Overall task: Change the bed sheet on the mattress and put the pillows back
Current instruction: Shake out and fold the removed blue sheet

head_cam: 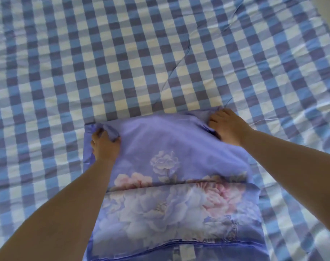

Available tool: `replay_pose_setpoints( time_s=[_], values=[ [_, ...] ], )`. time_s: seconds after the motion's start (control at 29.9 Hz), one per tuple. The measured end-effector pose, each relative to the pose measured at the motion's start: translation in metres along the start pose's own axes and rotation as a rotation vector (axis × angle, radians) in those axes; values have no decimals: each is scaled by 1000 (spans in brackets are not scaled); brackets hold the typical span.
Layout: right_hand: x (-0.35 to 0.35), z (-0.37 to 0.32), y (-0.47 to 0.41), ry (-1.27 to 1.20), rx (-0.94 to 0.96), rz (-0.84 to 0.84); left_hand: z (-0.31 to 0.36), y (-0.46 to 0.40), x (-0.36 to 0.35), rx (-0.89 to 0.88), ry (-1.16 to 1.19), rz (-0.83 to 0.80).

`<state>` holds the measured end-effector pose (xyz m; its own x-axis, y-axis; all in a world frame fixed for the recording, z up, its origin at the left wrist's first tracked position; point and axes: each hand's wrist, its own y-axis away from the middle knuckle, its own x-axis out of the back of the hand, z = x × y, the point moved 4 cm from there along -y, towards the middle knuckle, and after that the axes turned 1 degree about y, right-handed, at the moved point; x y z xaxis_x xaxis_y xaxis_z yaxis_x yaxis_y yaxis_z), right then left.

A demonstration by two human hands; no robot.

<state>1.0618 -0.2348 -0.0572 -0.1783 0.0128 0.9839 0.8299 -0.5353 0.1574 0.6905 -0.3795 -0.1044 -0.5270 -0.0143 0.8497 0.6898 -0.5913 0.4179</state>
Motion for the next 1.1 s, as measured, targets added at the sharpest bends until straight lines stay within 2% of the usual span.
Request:
replay_pose_setpoints(
  time_s=[0.07, 0.13, 0.2, 0.27, 0.4, 0.47, 0.53, 0.6, 0.67, 0.74, 0.8, 0.87, 0.9, 0.94, 1.04, 1.1],
  values=[
    [-4, -16, 13, -67, 210, 70, -6, 5, -10, -97, -12, 11],
    [-8, -25, 18, -90, 348, 62, -10, 8, -16, -76, 12, -9],
    [-16, -21, 18, -83, 343, 6, -11, 6, -17, -3, 52, -24],
    [-20, -12, 11, -126, 174, -104, -11, -1, -16, 54, 82, -21],
    [-11, 17, 0, -306, -415, -200, -21, -15, -2, 162, 174, 10],
    [-11, 29, 1, -348, -564, -300, -25, -12, 4, 178, 195, 12],
    [-10, 34, 0, -378, -608, -361, -28, -9, 6, 149, 197, 28],
    [-8, 32, -5, -255, -468, -308, -30, -5, 7, 154, 246, 8],
    [2, 23, -9, -83, -158, -20, -34, -5, 8, 161, 309, -36],
    [16, -1, -2, -68, 207, 275, -34, -12, 11, 149, 333, -35],
    [21, -26, 6, -80, 473, 309, -25, -12, 18, 103, 299, -36],
    [21, -25, 6, -129, 564, 200, -18, -10, 27, 2, 311, 51],
    [20, -9, 2, -116, 495, 142, -19, -9, 30, -26, 345, 88],
    [17, 16, -4, -112, 336, 52, -18, -6, 34, -52, 371, 115],
    [16, 85, -5, -110, -337, -474, -20, -4, 25, -47, 251, 70],
    [2, 86, -2, -196, -498, -617, -16, -9, 20, 14, 249, 32]
  ],
)
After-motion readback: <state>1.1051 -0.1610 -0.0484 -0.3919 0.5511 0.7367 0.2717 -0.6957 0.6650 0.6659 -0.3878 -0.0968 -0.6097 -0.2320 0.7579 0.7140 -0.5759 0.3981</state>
